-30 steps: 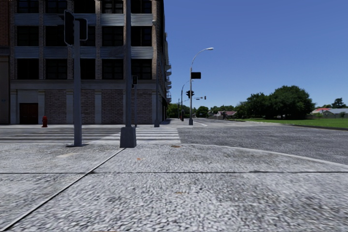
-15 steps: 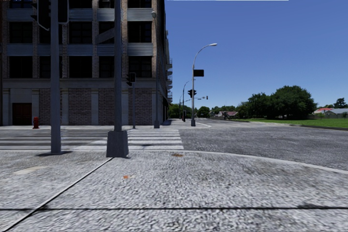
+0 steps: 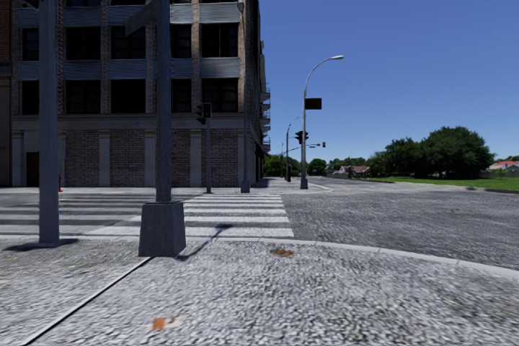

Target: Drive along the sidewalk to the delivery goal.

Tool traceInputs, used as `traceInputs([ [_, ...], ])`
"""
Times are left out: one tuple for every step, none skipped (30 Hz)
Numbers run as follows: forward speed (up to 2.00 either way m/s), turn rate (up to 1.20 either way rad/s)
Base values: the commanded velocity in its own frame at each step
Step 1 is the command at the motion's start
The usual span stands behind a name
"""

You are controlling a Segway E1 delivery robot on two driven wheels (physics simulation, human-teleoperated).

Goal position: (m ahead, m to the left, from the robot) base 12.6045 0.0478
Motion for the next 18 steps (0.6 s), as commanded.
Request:
traceInputs([
  [1.99,0.0],
  [1.99,0.0],
  [1.99,0.0],
  [1.99,0.0],
  [1.99,0.0],
  [1.99,0.0],
  [1.99,0.0],
  [1.99,0.18],
  [1.99,0.32],
  [1.99,0.32],
  [1.99,0.38],
  [1.99,0.39],
  [1.99,0.4],
  [1.99,0.4],
  [1.99,0.4],
  [1.99,0.4],
  [1.99,0.4],
  [1.99,0.4],
])
